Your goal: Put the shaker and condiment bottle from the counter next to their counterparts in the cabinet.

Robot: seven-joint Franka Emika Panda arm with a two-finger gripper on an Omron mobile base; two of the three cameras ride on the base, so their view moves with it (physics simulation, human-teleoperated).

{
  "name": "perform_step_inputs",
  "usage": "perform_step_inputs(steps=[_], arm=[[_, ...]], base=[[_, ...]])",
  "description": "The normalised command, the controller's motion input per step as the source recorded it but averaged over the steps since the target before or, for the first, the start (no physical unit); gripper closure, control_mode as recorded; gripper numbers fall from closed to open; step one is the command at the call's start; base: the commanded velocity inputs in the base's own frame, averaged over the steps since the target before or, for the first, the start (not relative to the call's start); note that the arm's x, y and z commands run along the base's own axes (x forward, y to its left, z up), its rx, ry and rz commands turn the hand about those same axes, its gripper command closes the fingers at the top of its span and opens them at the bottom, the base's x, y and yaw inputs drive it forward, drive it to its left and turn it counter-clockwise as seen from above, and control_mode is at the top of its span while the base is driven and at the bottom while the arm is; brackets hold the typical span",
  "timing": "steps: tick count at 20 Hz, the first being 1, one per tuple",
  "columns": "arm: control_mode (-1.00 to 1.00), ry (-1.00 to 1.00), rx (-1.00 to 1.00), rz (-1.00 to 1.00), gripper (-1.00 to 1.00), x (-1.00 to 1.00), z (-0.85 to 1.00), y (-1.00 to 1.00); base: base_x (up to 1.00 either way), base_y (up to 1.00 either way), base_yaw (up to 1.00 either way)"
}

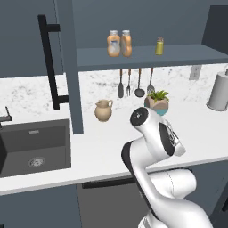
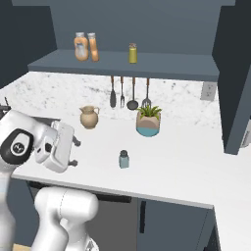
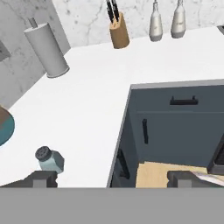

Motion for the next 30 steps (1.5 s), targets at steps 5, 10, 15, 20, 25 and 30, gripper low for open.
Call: perform_step_inputs(steps=[5,10,15,20,25,30], arm=[[-1.0,0.0,-0.06,-0.05,-1.0,0.4,-0.45,-0.07],[-1.0,0.0,-0.05,0.0,-1.0,0.32,-0.52,-0.22],[-1.0,-0.01,-0.05,0.0,-1.0,0.29,-0.55,-0.12],[-1.0,0.01,-0.04,0.0,-1.0,0.43,-0.18,-0.02],[-1.0,0.0,-0.04,0.0,-1.0,0.09,-0.22,-0.01],[-1.0,0.04,-0.02,-0.02,-1.0,0.0,-0.39,0.01]], base=[[0.0,0.0,0.0],[0.0,0.0,0.0],[0.0,0.0,0.0],[0.0,0.0,0.0],[0.0,0.0,0.0],[0.0,0.0,0.0]])
